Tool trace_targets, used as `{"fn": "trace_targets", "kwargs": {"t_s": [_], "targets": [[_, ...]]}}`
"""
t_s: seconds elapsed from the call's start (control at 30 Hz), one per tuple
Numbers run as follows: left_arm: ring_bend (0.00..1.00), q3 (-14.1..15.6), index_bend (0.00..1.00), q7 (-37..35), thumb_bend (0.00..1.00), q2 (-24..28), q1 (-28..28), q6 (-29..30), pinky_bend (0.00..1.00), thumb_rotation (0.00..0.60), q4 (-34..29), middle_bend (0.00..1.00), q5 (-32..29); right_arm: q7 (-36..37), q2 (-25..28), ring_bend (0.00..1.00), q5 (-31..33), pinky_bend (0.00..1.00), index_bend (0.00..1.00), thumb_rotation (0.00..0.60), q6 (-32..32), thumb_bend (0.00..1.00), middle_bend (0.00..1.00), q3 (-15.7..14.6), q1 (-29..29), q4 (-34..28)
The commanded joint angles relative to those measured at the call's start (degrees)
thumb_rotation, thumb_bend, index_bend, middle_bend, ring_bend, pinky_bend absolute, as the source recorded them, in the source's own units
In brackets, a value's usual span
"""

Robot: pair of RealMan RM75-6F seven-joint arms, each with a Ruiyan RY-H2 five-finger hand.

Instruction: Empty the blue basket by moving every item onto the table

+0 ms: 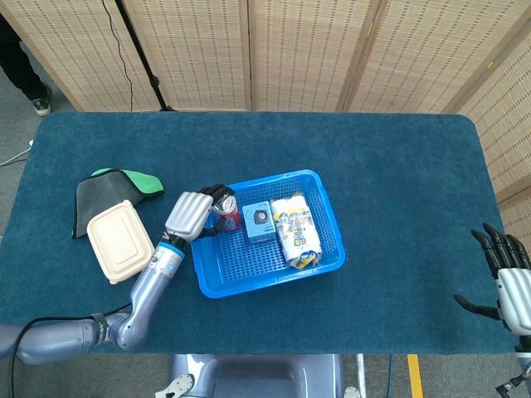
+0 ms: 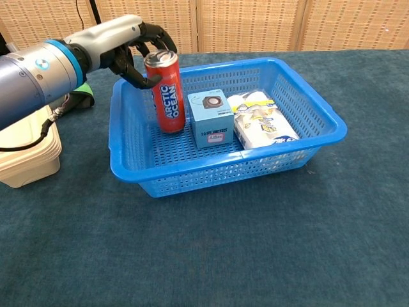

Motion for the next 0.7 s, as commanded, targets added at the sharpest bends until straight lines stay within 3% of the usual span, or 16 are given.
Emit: {"fn": "trace_targets", "kwargs": {"t_s": [0.03,0.23,0.37,0.5,0.7], "targets": [[0.42,-1.02,0.58,-1.69,0.55,1.85,0.80,1.10,0.55,0.600,-1.99,0.40,1.47,0.01,0.01,0.00,-0.02,0.00,0.00,0.600,0.00,0.00,0.00,-0.01,0.00,0.00],[0.41,-4.70,0.58,-6.25,0.55,10.79,3.67,4.15,0.55,0.600,-10.12,0.40,4.29,-0.34,-0.07,0.00,-0.38,0.00,0.00,0.600,0.18,0.00,0.00,-0.19,-0.09,-0.25],[0.41,-7.83,0.58,-9.86,0.54,16.81,5.44,4.22,0.55,0.600,-11.53,0.40,2.74,-0.99,-0.23,0.00,-0.91,0.00,0.00,0.600,0.40,0.00,0.00,-0.40,-0.17,-0.51],[0.41,-8.22,0.58,-12.44,0.54,19.69,6.45,2.59,0.55,0.600,-8.94,0.40,1.33,-1.61,-0.46,0.00,-0.88,0.00,0.00,0.600,0.20,0.00,0.00,-0.40,-0.02,-0.62],[0.37,-6.07,0.55,-17.89,0.51,17.74,6.57,-1.78,0.55,0.600,-0.27,0.39,0.50,-3.49,-1.14,0.00,0.07,0.00,0.00,0.600,-1.22,0.00,0.00,-0.40,0.59,-0.53]]}}
